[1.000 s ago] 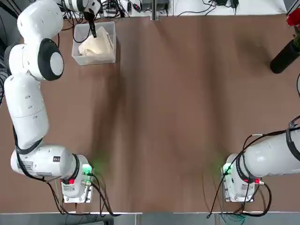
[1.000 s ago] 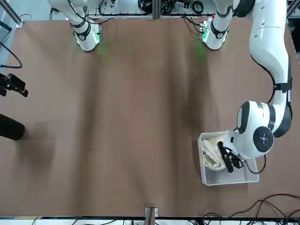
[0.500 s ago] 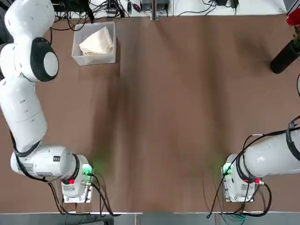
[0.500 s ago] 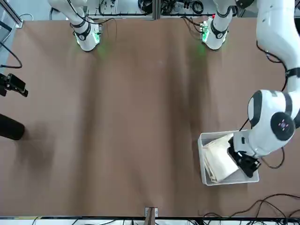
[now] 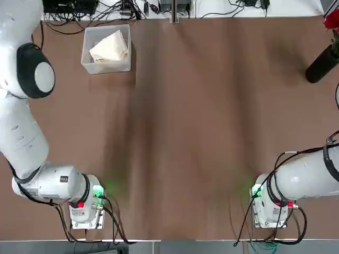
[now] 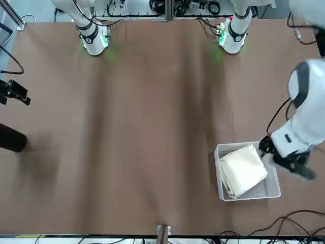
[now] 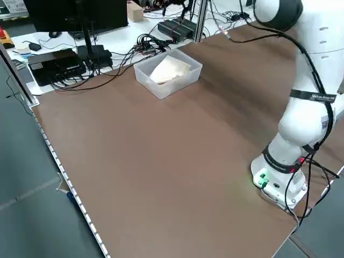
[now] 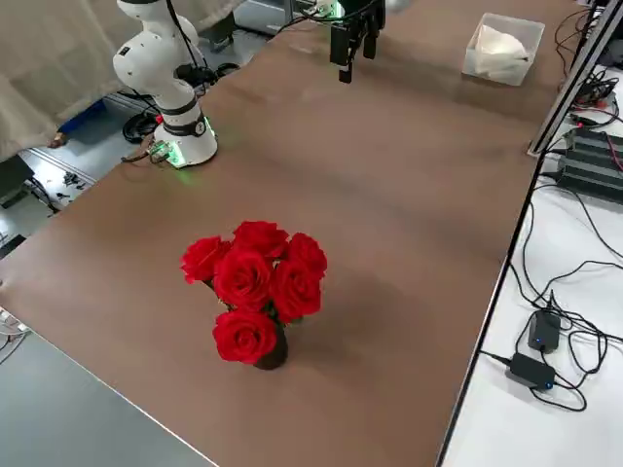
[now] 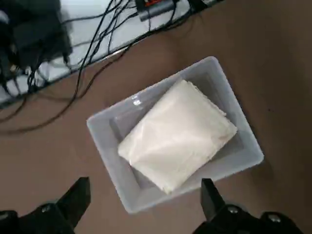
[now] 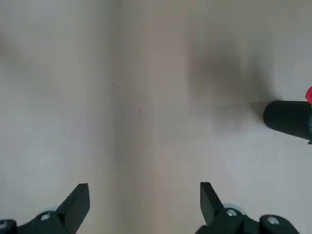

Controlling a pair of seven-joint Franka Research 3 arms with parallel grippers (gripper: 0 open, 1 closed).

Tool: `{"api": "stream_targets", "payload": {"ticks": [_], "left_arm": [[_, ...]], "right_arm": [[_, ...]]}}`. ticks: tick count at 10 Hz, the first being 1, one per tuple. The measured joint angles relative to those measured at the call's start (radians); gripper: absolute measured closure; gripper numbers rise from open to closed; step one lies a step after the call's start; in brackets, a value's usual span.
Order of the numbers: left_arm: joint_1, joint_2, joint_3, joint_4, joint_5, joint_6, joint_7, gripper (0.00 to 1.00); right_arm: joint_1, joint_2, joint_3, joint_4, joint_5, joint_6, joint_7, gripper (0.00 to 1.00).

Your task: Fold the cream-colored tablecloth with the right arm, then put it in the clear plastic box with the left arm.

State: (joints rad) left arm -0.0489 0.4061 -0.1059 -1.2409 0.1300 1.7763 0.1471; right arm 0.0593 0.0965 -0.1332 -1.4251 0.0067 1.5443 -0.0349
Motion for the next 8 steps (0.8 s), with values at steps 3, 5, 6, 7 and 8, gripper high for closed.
{"api": "stream_targets", "payload": {"ticks": [3,5,6,7,8], "left_arm": [[-0.002,-0.118,0.038,-0.026,-0.105,-0.176,-0.149,0.0],[-0.01,-0.221,0.09,-0.139,-0.15,-0.186,-0.15,0.0],[-0.008,-0.295,0.1,-0.224,-0.154,-0.186,-0.151,0.0],[-0.004,-0.374,0.102,-0.316,-0.154,-0.175,-0.153,0.0],[0.001,-0.43,0.102,-0.388,-0.154,-0.143,-0.153,0.0]], "right_arm": [[0.0,0.0,0.0,0.0,0.0,0.0,0.0,0.0],[0.0,0.0,0.0,0.0,0.0,0.0,0.0,0.0],[0.0,0.0,0.0,0.0,0.0,0.0,0.0,0.0],[0.0,0.0,0.0,0.0,0.0,0.0,0.0,0.0],[0.0,0.0,0.0,0.0,0.0,0.0,0.0,0.0]]}}
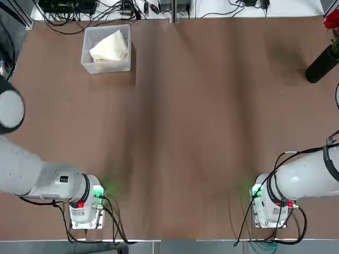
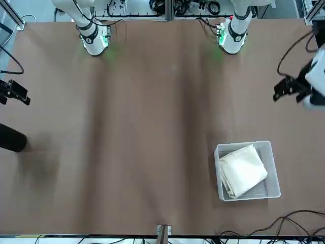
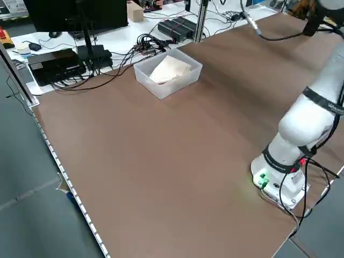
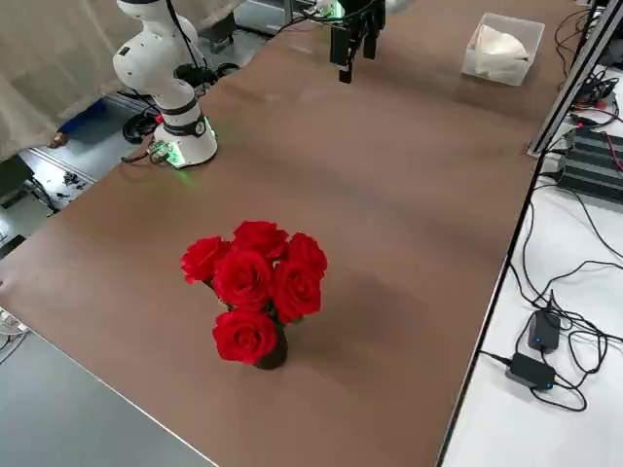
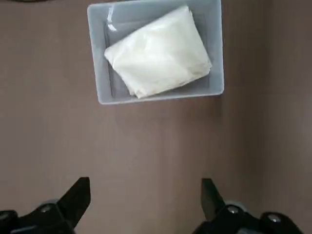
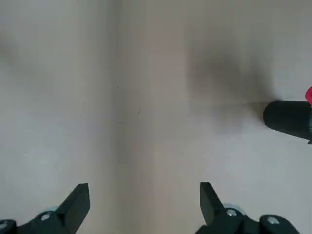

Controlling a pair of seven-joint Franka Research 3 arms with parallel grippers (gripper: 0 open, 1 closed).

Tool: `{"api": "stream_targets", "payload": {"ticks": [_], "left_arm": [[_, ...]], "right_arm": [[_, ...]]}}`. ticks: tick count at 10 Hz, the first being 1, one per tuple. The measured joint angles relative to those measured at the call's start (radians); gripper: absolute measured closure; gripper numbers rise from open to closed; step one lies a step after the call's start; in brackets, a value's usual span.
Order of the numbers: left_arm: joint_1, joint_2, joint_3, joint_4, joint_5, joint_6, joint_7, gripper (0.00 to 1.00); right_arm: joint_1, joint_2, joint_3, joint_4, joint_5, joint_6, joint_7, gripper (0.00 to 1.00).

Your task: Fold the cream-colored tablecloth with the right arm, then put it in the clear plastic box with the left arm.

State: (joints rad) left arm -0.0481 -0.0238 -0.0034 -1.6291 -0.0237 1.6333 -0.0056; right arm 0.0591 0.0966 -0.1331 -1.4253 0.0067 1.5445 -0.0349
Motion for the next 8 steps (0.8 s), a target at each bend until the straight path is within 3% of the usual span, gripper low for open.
{"api": "stream_targets", "payload": {"ticks": [3,8], "left_arm": [[0.001,-0.025,-0.034,-0.069,0.0,0.087,-0.004,0.0],[0.039,-0.027,-0.039,-0.067,0.0,0.053,-0.026,0.0]], "right_arm": [[0.0,0.0,0.0,0.0,0.0,0.0,0.0,0.0],[0.0,0.0,0.0,0.0,0.0,0.0,0.0,0.0]]}}
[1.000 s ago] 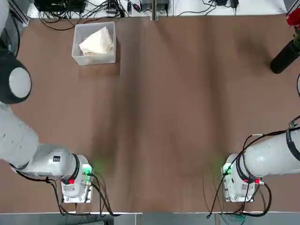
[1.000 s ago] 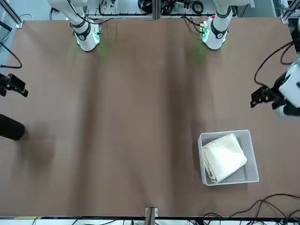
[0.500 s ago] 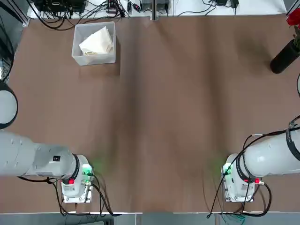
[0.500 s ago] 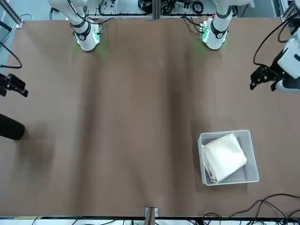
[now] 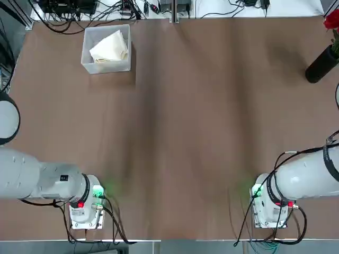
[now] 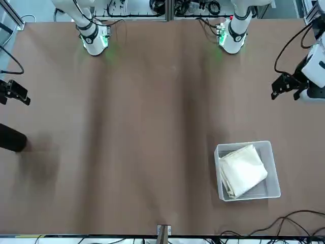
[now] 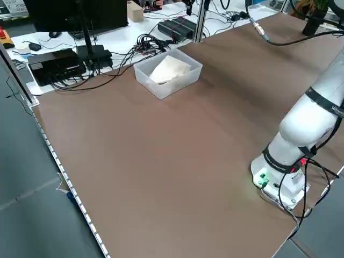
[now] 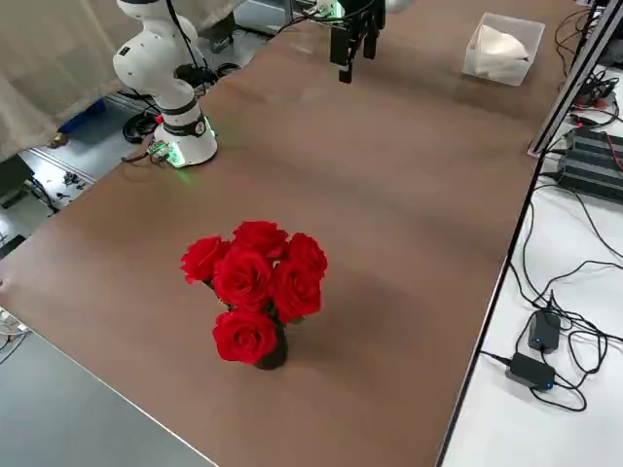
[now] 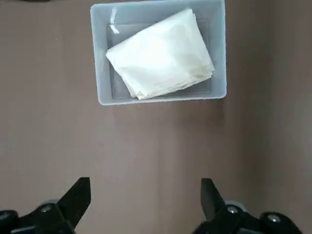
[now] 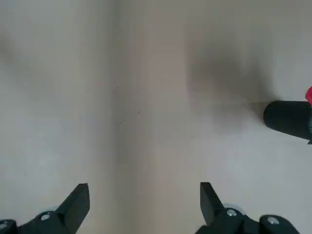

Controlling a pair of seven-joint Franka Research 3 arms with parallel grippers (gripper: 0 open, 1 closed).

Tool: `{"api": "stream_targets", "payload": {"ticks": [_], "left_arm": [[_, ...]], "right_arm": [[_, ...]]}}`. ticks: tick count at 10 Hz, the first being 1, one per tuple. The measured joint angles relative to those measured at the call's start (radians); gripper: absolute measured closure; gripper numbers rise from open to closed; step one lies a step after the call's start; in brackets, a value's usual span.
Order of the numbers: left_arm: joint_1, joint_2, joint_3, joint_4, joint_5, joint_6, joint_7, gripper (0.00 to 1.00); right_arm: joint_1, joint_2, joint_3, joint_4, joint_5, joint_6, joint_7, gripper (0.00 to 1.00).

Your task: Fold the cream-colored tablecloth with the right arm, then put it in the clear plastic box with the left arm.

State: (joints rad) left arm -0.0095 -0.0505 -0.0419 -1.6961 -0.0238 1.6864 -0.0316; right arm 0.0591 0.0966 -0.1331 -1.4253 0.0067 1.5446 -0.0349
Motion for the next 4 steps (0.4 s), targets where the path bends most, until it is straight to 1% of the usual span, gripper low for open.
{"api": "stream_targets", "payload": {"ticks": [4], "left_arm": [[0.001,-0.001,0.0,0.001,0.0,-0.006,-0.001,0.0]], "right_arm": [[0.0,0.0,0.0,0.0,0.0,0.0,0.0,0.0]]}}
